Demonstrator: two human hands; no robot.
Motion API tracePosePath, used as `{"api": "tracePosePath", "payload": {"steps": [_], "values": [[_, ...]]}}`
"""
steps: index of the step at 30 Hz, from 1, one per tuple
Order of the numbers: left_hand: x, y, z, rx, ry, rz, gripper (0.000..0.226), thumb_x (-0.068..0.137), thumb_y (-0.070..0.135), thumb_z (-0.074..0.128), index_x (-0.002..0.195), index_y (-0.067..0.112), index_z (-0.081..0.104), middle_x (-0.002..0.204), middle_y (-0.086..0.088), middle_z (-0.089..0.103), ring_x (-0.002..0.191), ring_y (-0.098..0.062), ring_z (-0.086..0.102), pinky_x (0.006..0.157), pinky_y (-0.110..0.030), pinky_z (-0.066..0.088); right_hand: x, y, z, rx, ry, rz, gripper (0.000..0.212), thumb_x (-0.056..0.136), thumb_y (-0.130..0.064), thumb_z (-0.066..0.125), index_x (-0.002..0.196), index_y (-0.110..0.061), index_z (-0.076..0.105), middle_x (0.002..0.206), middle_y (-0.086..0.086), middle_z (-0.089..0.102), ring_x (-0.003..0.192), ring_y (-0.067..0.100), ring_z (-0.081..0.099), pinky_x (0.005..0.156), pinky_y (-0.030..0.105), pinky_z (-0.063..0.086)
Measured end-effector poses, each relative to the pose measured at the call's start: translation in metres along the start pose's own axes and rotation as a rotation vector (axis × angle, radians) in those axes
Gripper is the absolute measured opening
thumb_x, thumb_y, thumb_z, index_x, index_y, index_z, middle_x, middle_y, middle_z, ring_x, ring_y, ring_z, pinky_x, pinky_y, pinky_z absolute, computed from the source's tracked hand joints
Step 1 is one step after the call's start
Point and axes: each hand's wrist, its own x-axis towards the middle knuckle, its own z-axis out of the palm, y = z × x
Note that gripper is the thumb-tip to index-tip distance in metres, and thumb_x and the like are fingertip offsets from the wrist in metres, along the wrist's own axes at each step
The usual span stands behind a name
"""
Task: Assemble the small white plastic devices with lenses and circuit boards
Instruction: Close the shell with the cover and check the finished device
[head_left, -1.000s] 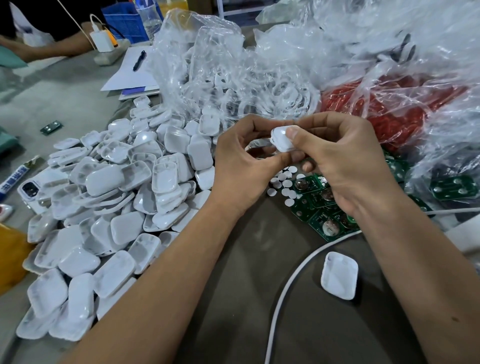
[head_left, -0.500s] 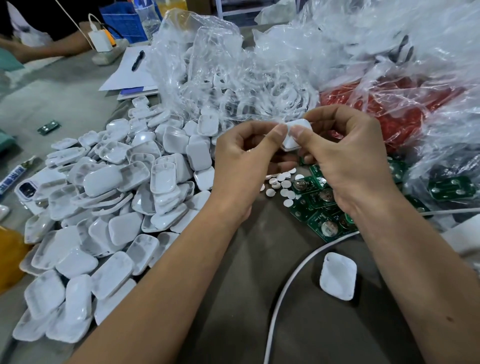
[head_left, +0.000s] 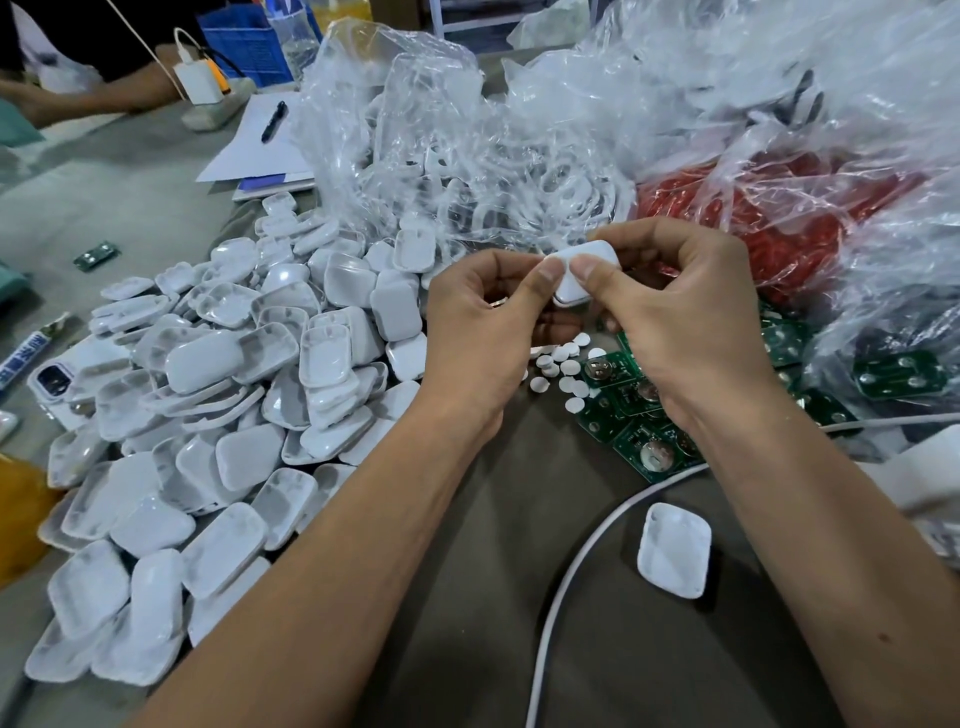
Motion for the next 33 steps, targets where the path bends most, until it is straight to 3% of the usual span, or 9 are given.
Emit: {"api": "tracePosePath", "payload": {"steps": [5, 7, 9, 14, 20, 23, 27, 33], "values": [[-0.001, 0.0, -0.003, 0.058, -0.066, -0.004, 0.014, 0.088, 0.002, 0.077, 0.1, -0.002, 0.07, 0.089, -0.028, 0.073, 0.072, -0.027, 0.074, 0.068, -0.032, 0.06, 0.001, 0.0, -0.002, 0.002, 0.015, 0.017, 0.017, 0.083, -0.017, 0.087, 0.098, -0.014, 0.078, 0.084, -0.001, 0.078, 0.075, 0.014, 0.076, 0.067, 0.033, 0.064], [0.0, -0.001, -0.004, 0.058, -0.066, -0.007, 0.018, 0.087, 0.002, 0.078, 0.102, -0.003, 0.07, 0.092, -0.03, 0.073, 0.073, -0.027, 0.074, 0.068, -0.032, 0.06, 0.001, 0.0, -0.002, 0.012, 0.009, 0.018, 0.017, 0.084, -0.016, 0.087, 0.098, -0.014, 0.078, 0.084, -0.001, 0.077, 0.073, 0.012, 0.076, 0.064, 0.03, 0.063], [0.001, -0.001, -0.005, 0.051, -0.074, -0.016, 0.018, 0.087, 0.002, 0.078, 0.102, -0.003, 0.069, 0.086, -0.026, 0.073, 0.07, -0.025, 0.073, 0.066, -0.029, 0.059, 0.001, 0.001, -0.002, 0.013, 0.004, 0.015, 0.018, 0.084, -0.016, 0.087, 0.098, -0.014, 0.077, 0.083, -0.002, 0.077, 0.07, 0.007, 0.073, 0.061, 0.022, 0.058], [0.002, -0.001, -0.007, 0.046, -0.114, -0.023, 0.015, 0.086, -0.002, 0.078, 0.095, 0.002, 0.067, 0.076, -0.013, 0.07, 0.065, -0.019, 0.072, 0.061, -0.022, 0.057, 0.002, 0.0, -0.003, 0.039, 0.001, 0.032, 0.019, 0.082, -0.012, 0.088, 0.097, -0.013, 0.077, 0.084, 0.001, 0.077, 0.068, 0.007, 0.072, 0.06, 0.019, 0.056], [0.004, 0.0, -0.009, 0.07, -0.135, -0.053, 0.013, 0.086, -0.002, 0.077, 0.092, 0.006, 0.068, 0.08, -0.016, 0.069, 0.059, -0.016, 0.069, 0.06, -0.021, 0.056, 0.001, 0.0, -0.004, 0.111, -0.018, 0.07, 0.017, 0.081, -0.008, 0.088, 0.093, -0.013, 0.077, 0.073, 0.002, 0.076, 0.055, 0.007, 0.067, 0.05, 0.019, 0.053], [0.007, 0.0, -0.011, 0.069, -0.124, -0.076, 0.013, 0.088, -0.003, 0.075, 0.098, 0.0, 0.068, 0.08, -0.014, 0.069, 0.06, -0.015, 0.067, 0.062, -0.022, 0.057, 0.003, 0.001, -0.007, 0.108, -0.084, 0.134, 0.012, 0.089, -0.011, 0.082, 0.099, -0.015, 0.077, 0.069, 0.002, 0.072, 0.056, 0.015, 0.066, 0.052, 0.024, 0.054], [0.011, 0.001, -0.017, 0.067, -0.137, -0.107, 0.014, 0.092, -0.002, 0.071, 0.105, -0.002, 0.066, 0.075, -0.009, 0.069, 0.061, -0.014, 0.064, 0.062, -0.021, 0.056, 0.003, 0.002, -0.008, 0.08, -0.189, 0.179, 0.01, 0.097, -0.012, 0.073, 0.106, -0.016, 0.071, 0.065, 0.008, 0.067, 0.049, 0.018, 0.061, 0.042, 0.025, 0.047], [0.008, 0.005, -0.017, 0.156, -0.242, -0.099, 0.015, 0.101, 0.003, 0.061, 0.115, -0.002, 0.059, 0.081, -0.019, 0.075, 0.064, -0.021, 0.072, 0.062, -0.025, 0.059, 0.002, 0.002, -0.008, 0.075, -0.179, 0.196, 0.011, 0.094, -0.013, 0.076, 0.104, -0.017, 0.073, 0.061, 0.005, 0.066, 0.042, 0.013, 0.053, 0.036, 0.018, 0.038]]}}
